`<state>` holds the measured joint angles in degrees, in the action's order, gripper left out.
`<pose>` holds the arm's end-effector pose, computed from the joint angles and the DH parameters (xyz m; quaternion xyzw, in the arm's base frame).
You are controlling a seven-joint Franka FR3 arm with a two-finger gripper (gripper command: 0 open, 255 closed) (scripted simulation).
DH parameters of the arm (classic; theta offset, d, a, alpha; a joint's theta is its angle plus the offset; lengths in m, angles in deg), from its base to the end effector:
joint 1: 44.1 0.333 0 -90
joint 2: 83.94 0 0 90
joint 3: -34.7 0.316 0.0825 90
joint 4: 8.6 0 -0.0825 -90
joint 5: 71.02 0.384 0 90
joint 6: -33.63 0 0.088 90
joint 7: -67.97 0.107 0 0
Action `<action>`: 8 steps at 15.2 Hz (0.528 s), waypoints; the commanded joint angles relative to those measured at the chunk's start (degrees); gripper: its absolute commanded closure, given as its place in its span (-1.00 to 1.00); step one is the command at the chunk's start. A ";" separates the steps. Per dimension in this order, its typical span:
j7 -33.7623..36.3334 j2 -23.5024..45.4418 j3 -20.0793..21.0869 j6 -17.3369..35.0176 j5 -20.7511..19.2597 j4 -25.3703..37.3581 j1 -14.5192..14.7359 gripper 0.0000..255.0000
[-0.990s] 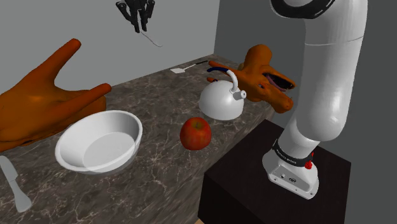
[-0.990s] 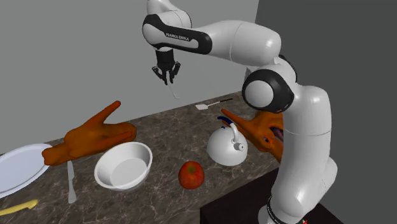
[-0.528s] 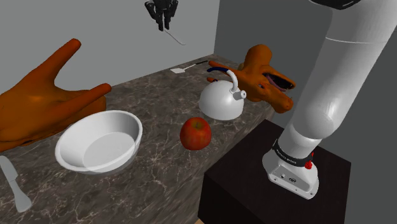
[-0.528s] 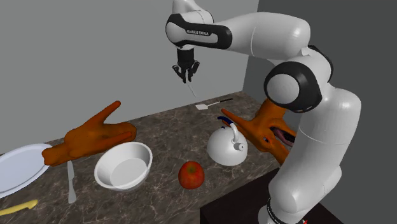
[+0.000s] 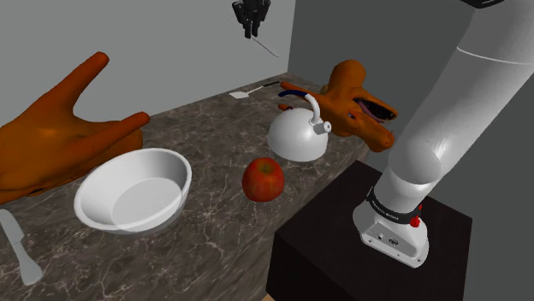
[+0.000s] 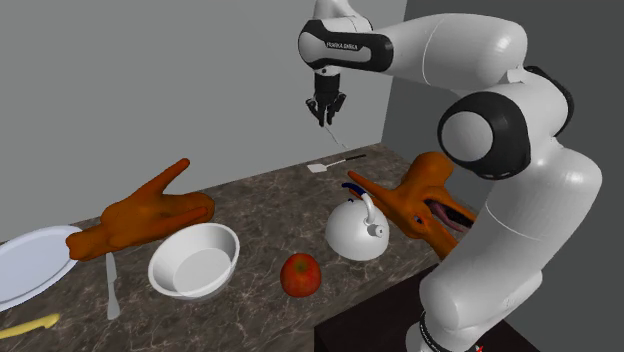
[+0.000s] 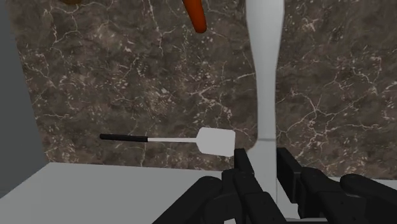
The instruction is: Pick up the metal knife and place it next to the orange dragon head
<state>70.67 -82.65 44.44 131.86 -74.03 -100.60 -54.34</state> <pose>0.5744 -0.0110 0.6087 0.9984 -0.0254 0.0437 0.0234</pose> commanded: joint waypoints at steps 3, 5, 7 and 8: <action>-5.53 -2.48 -2.67 0.83 0.86 -3.06 -2.72 1.00; -8.29 -3.32 -4.09 1.11 1.16 -4.08 -4.03 1.00; -11.06 -3.93 -5.53 1.32 1.41 -4.81 -5.34 1.00; -12.44 -4.14 -6.25 1.41 1.52 -5.06 -5.98 1.00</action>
<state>59.57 -86.29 38.83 133.39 -72.65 -105.31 -59.75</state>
